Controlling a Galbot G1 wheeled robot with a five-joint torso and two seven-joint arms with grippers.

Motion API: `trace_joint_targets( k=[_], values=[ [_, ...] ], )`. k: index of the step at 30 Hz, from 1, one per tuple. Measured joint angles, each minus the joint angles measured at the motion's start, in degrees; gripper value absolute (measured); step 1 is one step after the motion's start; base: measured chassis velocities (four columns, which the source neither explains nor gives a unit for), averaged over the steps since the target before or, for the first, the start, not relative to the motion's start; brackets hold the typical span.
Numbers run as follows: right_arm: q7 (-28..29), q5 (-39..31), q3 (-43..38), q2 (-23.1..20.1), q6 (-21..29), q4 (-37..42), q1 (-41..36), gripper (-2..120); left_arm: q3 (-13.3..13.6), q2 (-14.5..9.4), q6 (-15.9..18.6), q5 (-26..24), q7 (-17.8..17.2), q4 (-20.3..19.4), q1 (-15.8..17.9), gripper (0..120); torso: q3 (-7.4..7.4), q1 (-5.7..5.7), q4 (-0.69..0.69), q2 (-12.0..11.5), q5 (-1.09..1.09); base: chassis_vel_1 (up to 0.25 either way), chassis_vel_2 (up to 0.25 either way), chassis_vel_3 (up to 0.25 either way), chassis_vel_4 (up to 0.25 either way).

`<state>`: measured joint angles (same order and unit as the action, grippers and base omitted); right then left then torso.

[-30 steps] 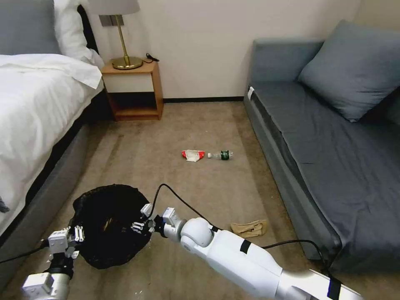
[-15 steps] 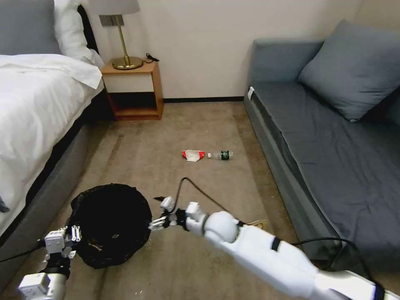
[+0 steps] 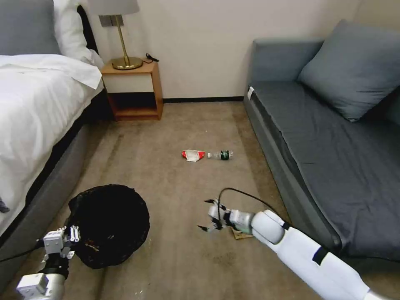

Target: Pick up the trash bin, then pick up the garbage on the floor and place it into the trash bin.

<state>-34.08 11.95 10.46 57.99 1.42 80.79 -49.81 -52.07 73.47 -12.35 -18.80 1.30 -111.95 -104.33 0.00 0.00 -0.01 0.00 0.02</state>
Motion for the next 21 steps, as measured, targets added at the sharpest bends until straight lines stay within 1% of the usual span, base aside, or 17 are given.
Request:
trace_joint_targets(
  k=[1, 4, 6, 7, 11, 17, 21],
  values=[
    [0.00, 0.00, 0.00, 0.00, 0.00, 0.00, 0.00, 100, 0.00, 0.00, 0.00, 0.00, 0.00, 0.00, 0.00, 6, 0.00, 0.00, 0.00, 0.00, 0.00, 0.000, 0.000, 0.000, 0.000],
    [-2.05, 5.08, -2.78, 0.21, -2.57, -2.79, -1.30, 100, 0.01, 0.15, -0.07, 0.00, 0.22, -0.01, -0.13, 6, 0.00, 0.00, 0.00, 0.00, -0.01, 0.000, 0.000, 0.000, 0.000],
    [-3.35, 10.17, -5.70, 0.74, -5.52, -5.01, -1.68, 100, 0.09, 0.29, -0.11, 0.03, 0.27, -0.07, -0.16, 6, 0.00, 0.00, 0.01, 0.00, -0.01, 0.000, 0.000, 0.000, 0.000],
    [-3.35, 10.17, -5.70, 0.74, -5.52, -5.01, -1.68, 100, 0.09, 0.29, -0.11, 0.03, 0.27, -0.07, -0.16, 6, 0.00, 0.00, 0.01, 0.00, -0.01, 0.000, 0.000, 0.000, 0.000],
    [-4.94, 15.56, -9.97, 1.04, -8.78, -8.78, -1.67, 100, 0.15, 0.38, -0.27, 0.14, 0.48, -0.27, -0.24, 6, 0.00, 0.00, 0.01, 0.00, -0.01, 0.000, 0.000, 0.000, 0.000],
    [-5.93, 18.38, -12.35, 1.09, -10.70, -11.87, -1.23, 100, 0.29, 0.56, -0.33, 0.34, 0.85, -0.29, -0.30, 6, 0.00, 0.00, 0.01, 0.00, -0.02, 0.000, 0.000, 0.000, 0.000],
    [-6.40, 19.96, -13.99, 1.89, -12.26, -16.34, -0.08, 100, 0.46, 0.74, -0.35, 0.56, 1.15, -0.30, -0.26, 6, 0.00, 0.00, 0.01, 0.00, -0.02, 0.000, 0.000, 0.000, 0.000]
  ],
)
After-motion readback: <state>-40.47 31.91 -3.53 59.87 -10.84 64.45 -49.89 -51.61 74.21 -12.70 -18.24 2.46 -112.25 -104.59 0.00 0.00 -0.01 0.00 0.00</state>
